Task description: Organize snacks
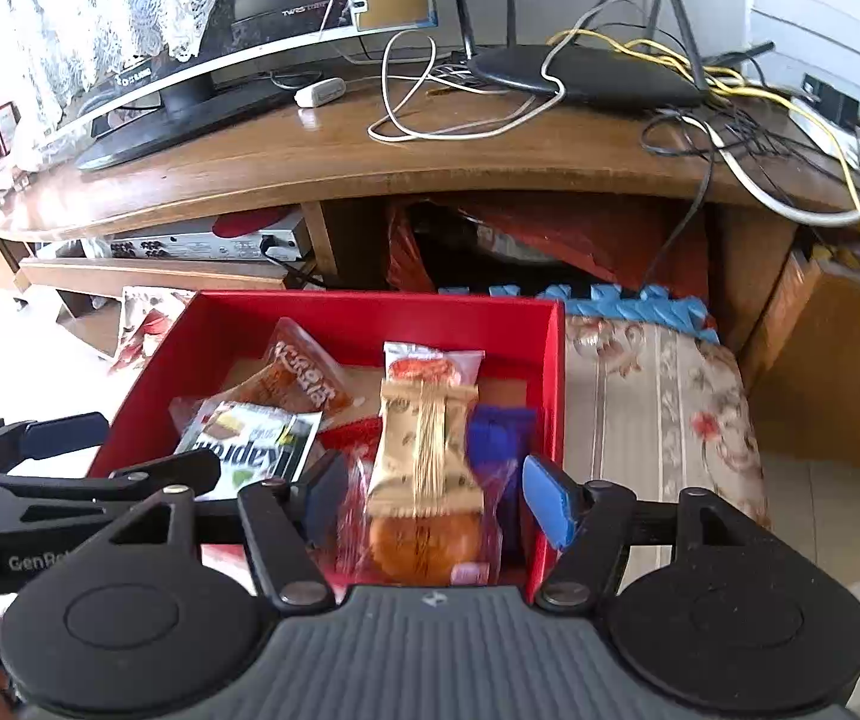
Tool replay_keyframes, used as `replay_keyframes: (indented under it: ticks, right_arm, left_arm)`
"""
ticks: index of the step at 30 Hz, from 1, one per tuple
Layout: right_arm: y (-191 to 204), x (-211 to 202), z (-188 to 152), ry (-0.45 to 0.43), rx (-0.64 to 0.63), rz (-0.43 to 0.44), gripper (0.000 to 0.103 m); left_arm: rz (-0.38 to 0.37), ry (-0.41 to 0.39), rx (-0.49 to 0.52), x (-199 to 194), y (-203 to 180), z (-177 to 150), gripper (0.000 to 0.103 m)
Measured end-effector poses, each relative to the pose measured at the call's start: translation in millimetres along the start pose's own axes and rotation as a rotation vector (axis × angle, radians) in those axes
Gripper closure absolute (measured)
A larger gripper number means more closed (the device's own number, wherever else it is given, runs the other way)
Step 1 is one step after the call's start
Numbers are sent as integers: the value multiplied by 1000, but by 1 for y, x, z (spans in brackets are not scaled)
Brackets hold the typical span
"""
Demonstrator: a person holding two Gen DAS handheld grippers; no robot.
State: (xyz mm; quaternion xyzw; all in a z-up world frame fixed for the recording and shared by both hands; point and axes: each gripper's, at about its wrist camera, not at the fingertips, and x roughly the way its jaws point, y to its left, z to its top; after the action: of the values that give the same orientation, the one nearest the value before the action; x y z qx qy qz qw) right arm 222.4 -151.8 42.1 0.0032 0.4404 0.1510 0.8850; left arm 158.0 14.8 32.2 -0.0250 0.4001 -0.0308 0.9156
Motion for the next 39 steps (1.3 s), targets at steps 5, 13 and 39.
replay_keyframes:
  ticks: [5, 13, 39]
  right_arm:
    - [3, -15, -19, 8, 13, 13, 40]
    - [6, -38, -53, 26, 35, 19, 40]
    - [6, -82, -108, 24, 67, 52, 39]
  left_arm:
    - [15, -6, -7, -13, 0, -14, 7]
    - [65, -72, 30, -39, -8, -44, 0]
    - [18, -2, -20, -73, -26, -97, 2]
